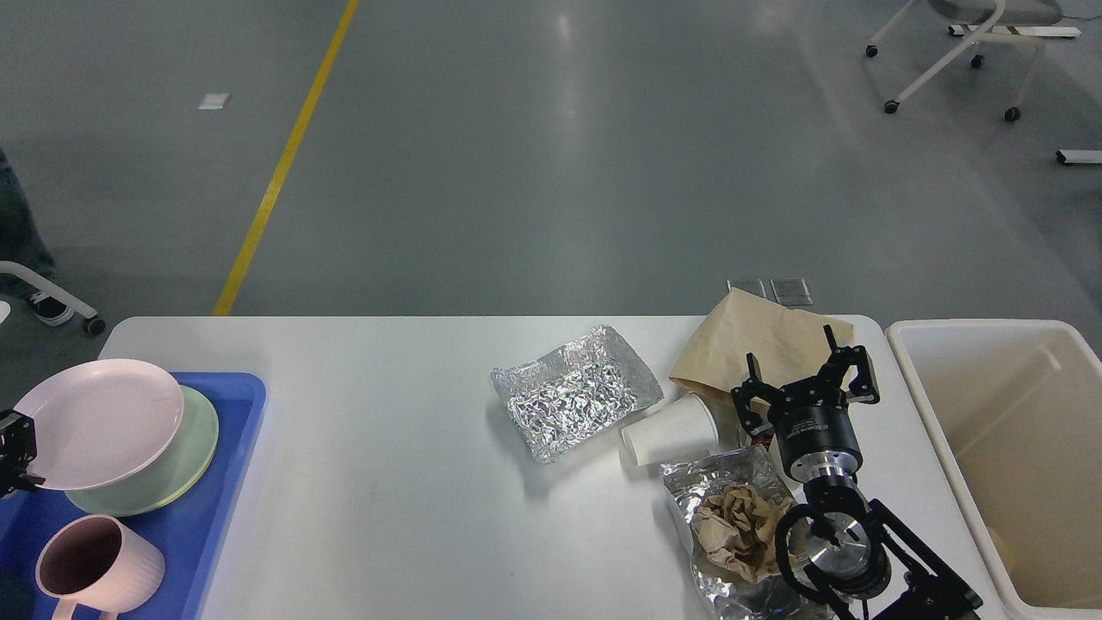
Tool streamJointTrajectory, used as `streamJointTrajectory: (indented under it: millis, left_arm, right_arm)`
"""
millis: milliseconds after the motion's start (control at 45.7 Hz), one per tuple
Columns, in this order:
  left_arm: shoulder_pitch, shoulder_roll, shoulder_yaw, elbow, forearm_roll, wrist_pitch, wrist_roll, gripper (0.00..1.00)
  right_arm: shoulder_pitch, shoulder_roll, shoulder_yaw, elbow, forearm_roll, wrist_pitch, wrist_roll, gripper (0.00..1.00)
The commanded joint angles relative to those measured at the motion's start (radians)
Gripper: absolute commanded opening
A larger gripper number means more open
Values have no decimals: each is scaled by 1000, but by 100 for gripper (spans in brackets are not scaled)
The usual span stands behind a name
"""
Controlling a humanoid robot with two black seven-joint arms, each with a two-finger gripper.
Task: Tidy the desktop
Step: 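Lower the pink plate onto the green plate in the blue tray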
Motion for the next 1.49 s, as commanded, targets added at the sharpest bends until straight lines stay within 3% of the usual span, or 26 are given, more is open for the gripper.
streamJointTrajectory:
  millis: [0,460,964,1051,1161,1226,1270,1467]
  left_arm:
    - [5,-12,-2,1,0,5,-1,0]
    - [42,-41,-16,1,-1,57,-2,0]
    - [48,-51,-33,1,0,55,-7,2]
    - [48,-52,-31,1,0,62,-10,13]
    - [48,-52,-31,1,0,115,-14,52]
    - [48,-52,-33,-2,0,163,-13,71]
    - [50,-52,-33,-5,0,175,-13,76]
    - [48,-49,-31,-5,0,180,-1,81]
  right_arm:
    - [0,0,0,0,-1,0,0,100]
    - [0,0,0,0,0,0,0,100]
    - [0,0,0,0,-1,0,1,100]
    - [0,0,0,0,0,0,1,100]
    - [0,0,0,0,0,0,1,100]
    - [0,0,0,0,0,0,1,100]
    - [0,0,0,0,0,0,1,100]
    - [0,0,0,0,-1,0,0,100]
